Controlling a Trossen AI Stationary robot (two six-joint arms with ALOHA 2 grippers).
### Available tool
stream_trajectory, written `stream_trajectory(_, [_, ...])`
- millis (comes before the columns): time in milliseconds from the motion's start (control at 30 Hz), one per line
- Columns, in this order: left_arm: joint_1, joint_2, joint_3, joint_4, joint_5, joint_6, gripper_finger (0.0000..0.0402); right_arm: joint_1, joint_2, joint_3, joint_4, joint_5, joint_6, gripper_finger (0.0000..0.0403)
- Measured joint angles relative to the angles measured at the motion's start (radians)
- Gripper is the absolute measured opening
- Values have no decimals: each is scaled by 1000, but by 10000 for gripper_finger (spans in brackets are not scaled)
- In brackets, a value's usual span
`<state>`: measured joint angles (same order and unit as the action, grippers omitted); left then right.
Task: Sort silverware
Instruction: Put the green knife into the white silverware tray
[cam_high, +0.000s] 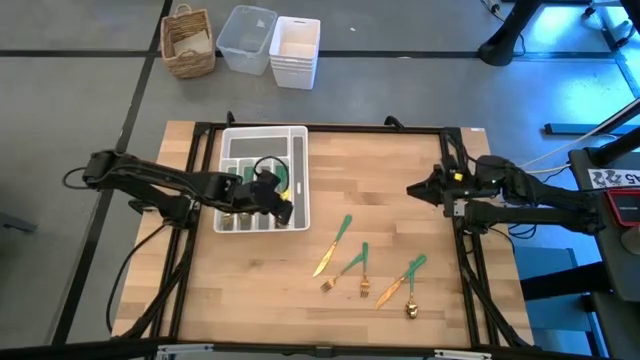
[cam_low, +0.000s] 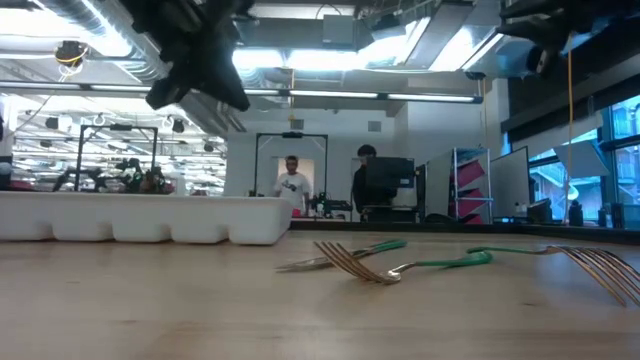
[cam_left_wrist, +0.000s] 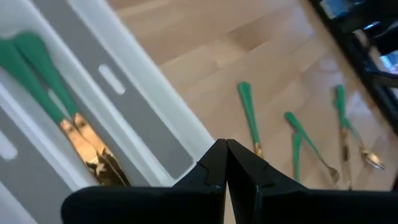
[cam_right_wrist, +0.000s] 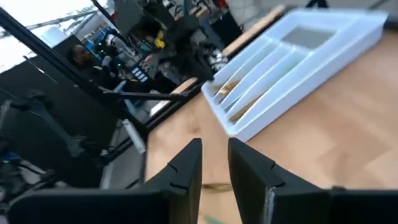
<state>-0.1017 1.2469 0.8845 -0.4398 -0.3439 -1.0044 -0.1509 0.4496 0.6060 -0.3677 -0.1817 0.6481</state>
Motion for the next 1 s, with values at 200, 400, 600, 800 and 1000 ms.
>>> stream_trajectory(200, [0,-130,0,-54,0,142,0,1,104,1,22,-42,203,81])
stream_trajectory(400, [26,-320,0,-295,-3,268,1,55,279,1,161,-11,379,81])
stream_trajectory(600, [70,-565,0,-536,63,351,1,227,516,21,486,181,555,81])
stream_trajectory(800, [70,-777,-10,-566,134,351,1,355,745,186,431,315,620,81])
stream_trajectory(1000, [70,-840,-10,-568,135,332,1,433,953,414,144,355,790,81])
